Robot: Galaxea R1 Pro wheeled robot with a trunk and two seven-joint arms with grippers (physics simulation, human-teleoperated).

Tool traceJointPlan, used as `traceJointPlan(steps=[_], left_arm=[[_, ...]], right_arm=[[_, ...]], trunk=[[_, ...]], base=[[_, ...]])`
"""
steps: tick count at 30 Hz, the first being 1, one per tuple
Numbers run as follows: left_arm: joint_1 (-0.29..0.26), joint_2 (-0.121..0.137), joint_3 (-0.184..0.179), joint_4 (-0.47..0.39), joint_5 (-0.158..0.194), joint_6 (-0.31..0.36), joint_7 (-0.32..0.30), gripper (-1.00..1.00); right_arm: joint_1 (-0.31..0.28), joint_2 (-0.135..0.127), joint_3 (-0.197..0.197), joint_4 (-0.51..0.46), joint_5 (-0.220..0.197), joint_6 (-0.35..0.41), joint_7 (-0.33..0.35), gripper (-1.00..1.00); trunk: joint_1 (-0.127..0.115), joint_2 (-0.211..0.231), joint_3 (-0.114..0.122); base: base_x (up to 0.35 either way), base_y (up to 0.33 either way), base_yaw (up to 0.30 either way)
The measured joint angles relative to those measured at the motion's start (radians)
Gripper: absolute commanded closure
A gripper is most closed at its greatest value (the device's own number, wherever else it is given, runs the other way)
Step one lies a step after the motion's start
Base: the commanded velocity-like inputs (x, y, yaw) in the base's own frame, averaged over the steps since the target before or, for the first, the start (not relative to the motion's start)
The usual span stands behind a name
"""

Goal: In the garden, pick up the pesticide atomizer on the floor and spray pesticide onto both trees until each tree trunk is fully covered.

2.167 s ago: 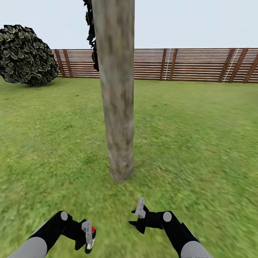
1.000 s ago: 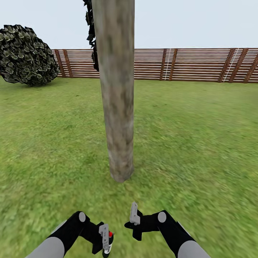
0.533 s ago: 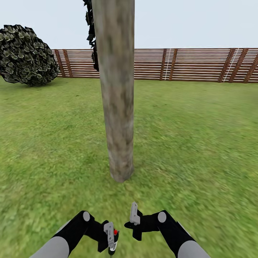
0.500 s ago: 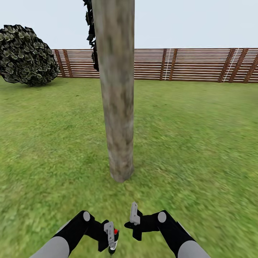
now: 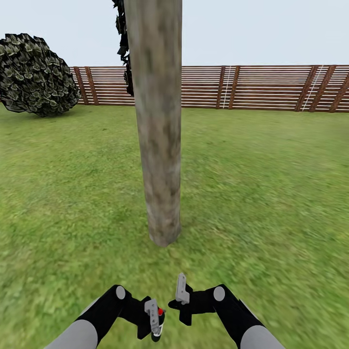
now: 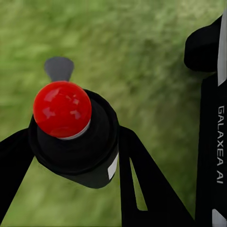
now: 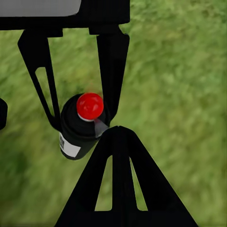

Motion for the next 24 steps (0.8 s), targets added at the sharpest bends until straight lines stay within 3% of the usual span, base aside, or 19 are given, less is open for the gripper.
traceJointPlan(steps=[8,20,24], left_arm=[[0.000,-0.001,-0.002,0.000,0.049,-0.006,0.000,1.00],[-0.002,-0.009,-0.001,0.000,0.056,-0.009,0.000,1.00],[-0.002,-0.011,0.000,0.000,0.057,-0.041,0.000,1.00]], right_arm=[[0.000,0.000,0.000,0.000,0.000,0.000,-0.001,1.00],[0.000,0.000,0.000,0.000,0.000,0.000,0.000,1.00],[0.000,0.000,0.000,0.000,0.000,0.000,0.000,1.00]], trunk=[[0.000,0.000,0.000],[0.000,0.000,0.000],[0.000,0.000,0.000]], base=[[0.000,0.000,0.000],[0.000,0.000,0.000],[0.000,0.000,0.000]])
